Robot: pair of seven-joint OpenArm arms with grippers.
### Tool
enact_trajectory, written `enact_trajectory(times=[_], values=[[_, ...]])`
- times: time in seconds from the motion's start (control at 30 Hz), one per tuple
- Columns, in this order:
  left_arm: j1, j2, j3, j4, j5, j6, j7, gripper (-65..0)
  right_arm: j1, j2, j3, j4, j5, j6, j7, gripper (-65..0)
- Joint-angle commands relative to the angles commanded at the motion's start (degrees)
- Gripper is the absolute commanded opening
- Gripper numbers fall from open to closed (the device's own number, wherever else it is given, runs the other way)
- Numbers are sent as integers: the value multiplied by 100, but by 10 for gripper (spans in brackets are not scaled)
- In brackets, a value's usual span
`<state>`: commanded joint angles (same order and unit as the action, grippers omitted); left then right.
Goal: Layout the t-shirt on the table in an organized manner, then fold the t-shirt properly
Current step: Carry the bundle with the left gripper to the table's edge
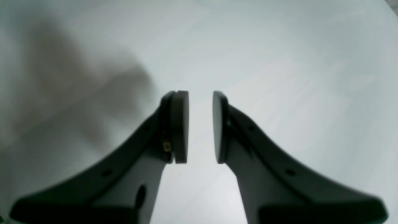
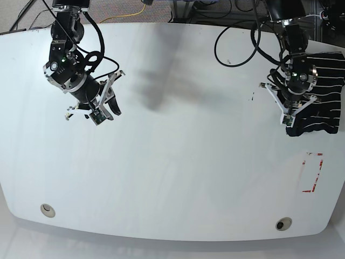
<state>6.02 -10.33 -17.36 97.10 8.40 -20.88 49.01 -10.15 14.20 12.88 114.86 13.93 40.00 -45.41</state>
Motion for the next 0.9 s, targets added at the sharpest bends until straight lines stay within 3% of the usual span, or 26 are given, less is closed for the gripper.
enact_trajectory(times=[0.3,0.7,0.9], values=[[35,-413,-615,-281,-9,0,-35,-647,-62,9,70,0,255,0,0,-528],[35,-914,-659,-352,-9,0,-308,-646,-167,18,308,0,598,0,0,-528],[35,-932,-624,-229,-18,-44,-237,-646,-237,26,308,0,598,0,-9,-528]])
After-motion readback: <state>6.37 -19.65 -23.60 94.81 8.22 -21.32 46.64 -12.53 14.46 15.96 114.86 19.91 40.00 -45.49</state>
